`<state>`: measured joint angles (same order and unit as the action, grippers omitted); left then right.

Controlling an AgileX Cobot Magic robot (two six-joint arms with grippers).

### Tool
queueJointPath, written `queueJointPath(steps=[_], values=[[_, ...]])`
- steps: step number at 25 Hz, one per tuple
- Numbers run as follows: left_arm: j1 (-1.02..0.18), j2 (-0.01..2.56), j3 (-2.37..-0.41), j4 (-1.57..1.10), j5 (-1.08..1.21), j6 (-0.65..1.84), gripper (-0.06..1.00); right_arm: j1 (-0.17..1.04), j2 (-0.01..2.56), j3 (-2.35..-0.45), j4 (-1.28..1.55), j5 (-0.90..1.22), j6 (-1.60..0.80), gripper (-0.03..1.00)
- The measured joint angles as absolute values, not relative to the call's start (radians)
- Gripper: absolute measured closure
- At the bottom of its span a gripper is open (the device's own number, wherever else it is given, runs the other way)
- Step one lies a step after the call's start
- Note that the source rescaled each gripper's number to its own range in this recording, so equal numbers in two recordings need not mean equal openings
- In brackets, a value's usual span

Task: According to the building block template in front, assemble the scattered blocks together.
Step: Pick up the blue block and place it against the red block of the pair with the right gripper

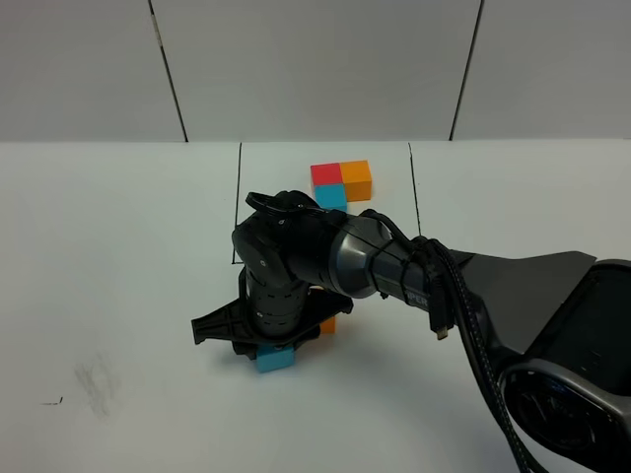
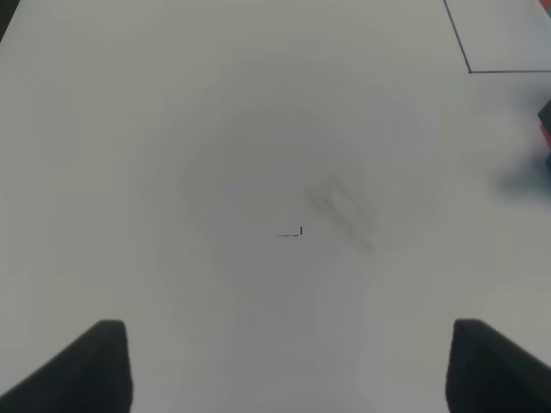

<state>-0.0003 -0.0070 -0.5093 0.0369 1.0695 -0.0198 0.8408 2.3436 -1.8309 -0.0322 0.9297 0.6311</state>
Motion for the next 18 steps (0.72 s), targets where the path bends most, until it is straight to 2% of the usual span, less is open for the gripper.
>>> queueJointPath(steps=[18], values=[[0.0,-0.007,-0.509,0.037,1.07,-0.019,0.09,0.812,2.356,-1.831,-0.06,0.965,0.654,0.97]])
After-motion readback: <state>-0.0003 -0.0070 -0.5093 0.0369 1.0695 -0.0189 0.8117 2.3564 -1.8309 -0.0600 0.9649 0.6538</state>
